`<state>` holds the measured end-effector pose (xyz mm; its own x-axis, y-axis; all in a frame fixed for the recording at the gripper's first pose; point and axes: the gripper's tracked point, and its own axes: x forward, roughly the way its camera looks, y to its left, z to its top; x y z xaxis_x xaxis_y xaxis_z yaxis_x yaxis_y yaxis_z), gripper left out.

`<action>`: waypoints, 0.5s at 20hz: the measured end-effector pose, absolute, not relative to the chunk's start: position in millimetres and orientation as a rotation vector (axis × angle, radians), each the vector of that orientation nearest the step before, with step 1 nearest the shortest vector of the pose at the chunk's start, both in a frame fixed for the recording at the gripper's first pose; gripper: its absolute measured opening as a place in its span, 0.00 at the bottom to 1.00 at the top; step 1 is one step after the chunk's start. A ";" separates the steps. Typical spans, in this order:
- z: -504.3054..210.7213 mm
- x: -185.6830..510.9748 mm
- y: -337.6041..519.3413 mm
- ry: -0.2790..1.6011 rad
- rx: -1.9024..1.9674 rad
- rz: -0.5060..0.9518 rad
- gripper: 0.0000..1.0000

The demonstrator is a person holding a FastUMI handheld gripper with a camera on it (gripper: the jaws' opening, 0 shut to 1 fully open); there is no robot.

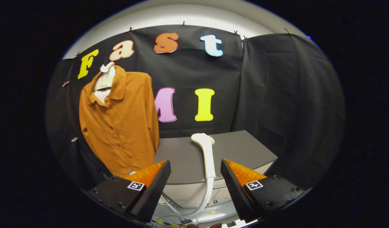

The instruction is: Iron the clothes twice with a garment steamer, once on the left side and once on the right side.

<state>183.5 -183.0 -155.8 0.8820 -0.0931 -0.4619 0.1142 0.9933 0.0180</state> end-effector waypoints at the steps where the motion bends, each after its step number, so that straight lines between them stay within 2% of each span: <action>1: -168.9 194.0 -194.2 0.507 0.053 -0.115 0.99; 10: -289.8 263.2 -223.1 0.770 0.112 -0.076 0.97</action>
